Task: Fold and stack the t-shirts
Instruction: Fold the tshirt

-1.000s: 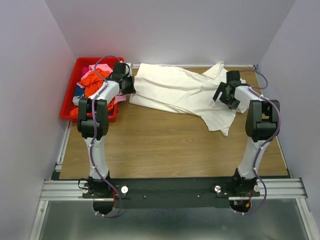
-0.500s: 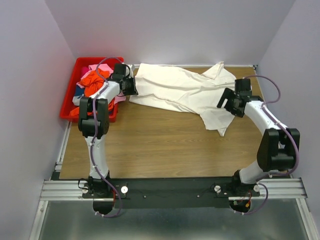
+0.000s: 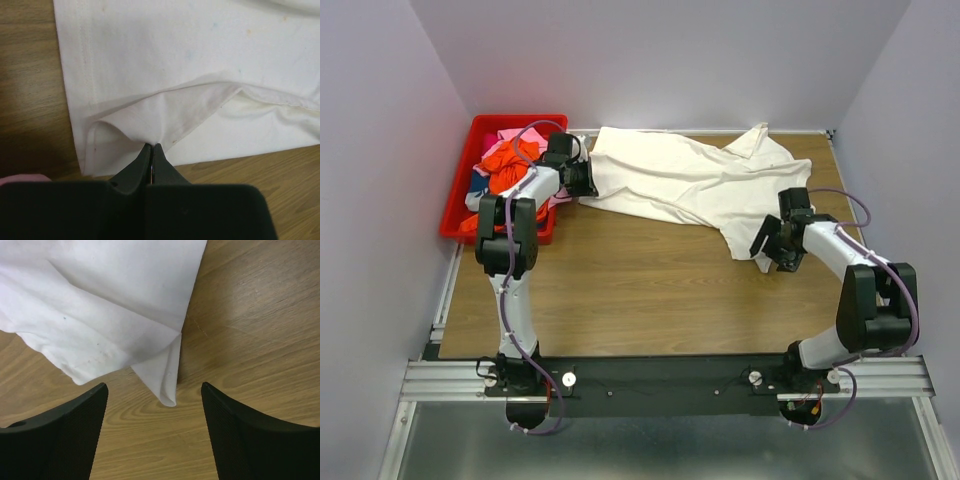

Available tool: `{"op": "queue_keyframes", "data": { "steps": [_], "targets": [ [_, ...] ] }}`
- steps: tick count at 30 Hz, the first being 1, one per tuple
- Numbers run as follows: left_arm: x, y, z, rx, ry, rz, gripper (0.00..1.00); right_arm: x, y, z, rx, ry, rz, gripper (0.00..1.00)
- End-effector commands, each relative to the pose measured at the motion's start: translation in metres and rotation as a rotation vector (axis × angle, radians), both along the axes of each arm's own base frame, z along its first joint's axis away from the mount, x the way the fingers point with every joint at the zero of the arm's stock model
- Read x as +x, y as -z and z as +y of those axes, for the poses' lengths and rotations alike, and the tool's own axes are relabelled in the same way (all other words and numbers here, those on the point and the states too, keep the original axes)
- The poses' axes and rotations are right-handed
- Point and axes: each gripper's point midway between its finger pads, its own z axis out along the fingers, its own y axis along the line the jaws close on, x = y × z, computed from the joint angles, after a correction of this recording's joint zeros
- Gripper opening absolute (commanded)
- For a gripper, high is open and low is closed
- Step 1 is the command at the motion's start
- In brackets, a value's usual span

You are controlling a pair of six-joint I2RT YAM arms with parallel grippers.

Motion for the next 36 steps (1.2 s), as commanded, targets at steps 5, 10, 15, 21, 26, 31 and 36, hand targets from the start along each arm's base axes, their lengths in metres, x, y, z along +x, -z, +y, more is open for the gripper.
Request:
{"op": "queue_keyframes", "data": {
  "steps": [5, 10, 15, 21, 26, 31, 36],
  "targets": [
    [0.001, -0.027, -0.001, -0.022, 0.006, -0.054, 0.00, -0.015, 0.019, -0.003, -0.017, 0.031, 0.079, 0.63],
    [0.000, -0.026, 0.000, -0.019, 0.004, -0.053, 0.00, -0.022, 0.024, -0.001, -0.008, 0.033, 0.098, 0.59],
    [0.000, -0.026, 0.000, -0.016, 0.006, -0.053, 0.00, -0.025, 0.028, 0.000, -0.002, 0.032, 0.109, 0.45],
    [-0.001, -0.026, 0.001, -0.013, 0.005, -0.056, 0.00, -0.016, 0.025, -0.003, -0.018, 0.030, 0.089, 0.14],
    [-0.002, -0.030, 0.004, -0.002, -0.002, -0.064, 0.00, -0.004, 0.002, -0.007, -0.045, 0.017, 0.038, 0.00],
    [-0.006, -0.037, 0.012, 0.013, -0.026, -0.069, 0.00, 0.001, -0.028, -0.025, -0.146, 0.014, 0.012, 0.00],
    [-0.015, -0.053, 0.028, 0.038, -0.065, -0.085, 0.00, 0.000, -0.064, -0.045, -0.261, 0.006, 0.003, 0.00]
  ]
}}
